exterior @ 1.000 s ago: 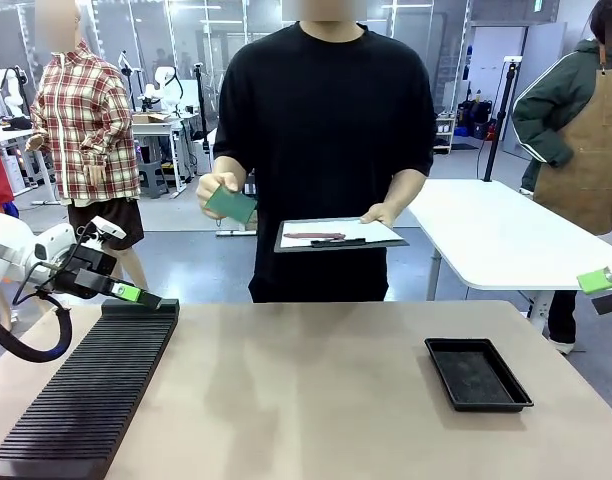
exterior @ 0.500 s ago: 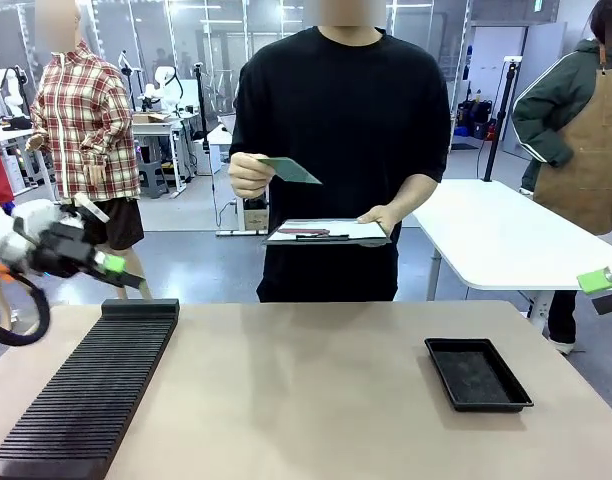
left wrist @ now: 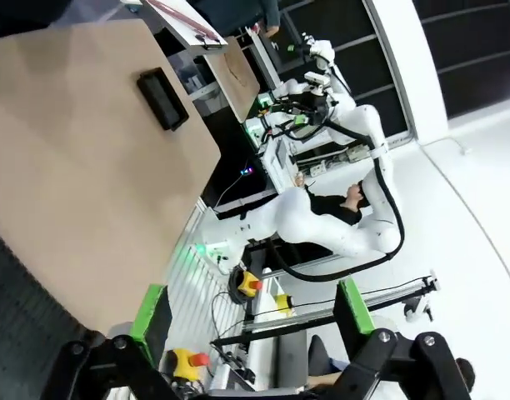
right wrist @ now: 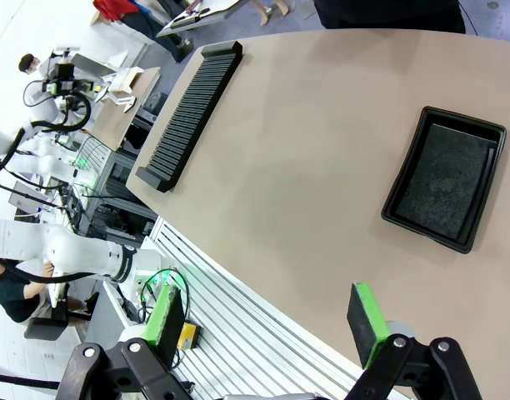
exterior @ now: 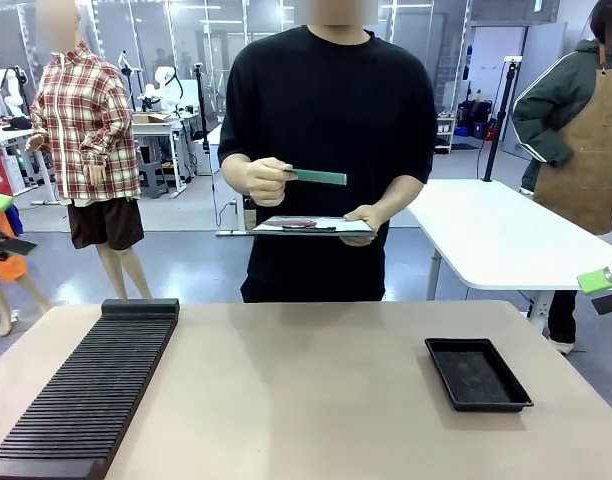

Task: Inspect the PCB.
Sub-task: Release the Blank PCB you were holding, then pick up the Blank PCB that the human is holding.

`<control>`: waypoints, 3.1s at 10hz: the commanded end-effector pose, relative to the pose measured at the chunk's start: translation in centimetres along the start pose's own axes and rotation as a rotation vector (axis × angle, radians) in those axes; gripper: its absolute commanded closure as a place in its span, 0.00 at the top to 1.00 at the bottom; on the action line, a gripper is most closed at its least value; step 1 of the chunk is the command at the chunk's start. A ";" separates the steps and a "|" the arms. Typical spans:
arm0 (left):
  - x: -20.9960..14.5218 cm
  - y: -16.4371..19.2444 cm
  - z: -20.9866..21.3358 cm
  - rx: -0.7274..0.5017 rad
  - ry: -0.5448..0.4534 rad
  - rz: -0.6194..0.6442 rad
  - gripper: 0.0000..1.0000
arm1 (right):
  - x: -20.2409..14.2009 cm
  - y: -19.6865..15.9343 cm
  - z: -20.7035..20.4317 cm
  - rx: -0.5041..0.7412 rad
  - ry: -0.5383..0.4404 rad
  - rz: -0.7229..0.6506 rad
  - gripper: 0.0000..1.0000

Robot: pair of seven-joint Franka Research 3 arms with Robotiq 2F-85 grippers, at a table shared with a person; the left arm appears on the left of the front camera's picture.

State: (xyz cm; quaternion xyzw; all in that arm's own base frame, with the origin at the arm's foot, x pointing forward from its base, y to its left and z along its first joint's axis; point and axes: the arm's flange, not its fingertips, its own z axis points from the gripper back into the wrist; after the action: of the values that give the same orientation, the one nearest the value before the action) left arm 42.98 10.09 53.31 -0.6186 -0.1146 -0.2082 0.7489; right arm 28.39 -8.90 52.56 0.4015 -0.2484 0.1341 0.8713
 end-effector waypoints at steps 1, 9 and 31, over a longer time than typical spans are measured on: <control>-3.5 -1.4 -0.6 -0.012 -0.043 0.053 1.00 | 0.1 0.0 0.0 0.017 -0.010 0.015 1.00; -5.0 -1.0 0.1 -0.021 -0.069 0.052 1.00 | 0.1 0.0 0.0 0.017 -0.010 0.015 1.00; -5.0 -1.0 0.1 -0.021 -0.069 0.052 1.00 | 0.1 0.0 0.0 0.017 -0.010 0.015 1.00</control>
State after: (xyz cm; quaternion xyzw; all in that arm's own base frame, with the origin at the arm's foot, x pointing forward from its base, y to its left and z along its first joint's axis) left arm 37.86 10.82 51.65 -0.6339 -0.1263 -0.1631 0.7454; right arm 28.41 -8.91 52.55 0.4015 -0.2484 0.1340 0.8713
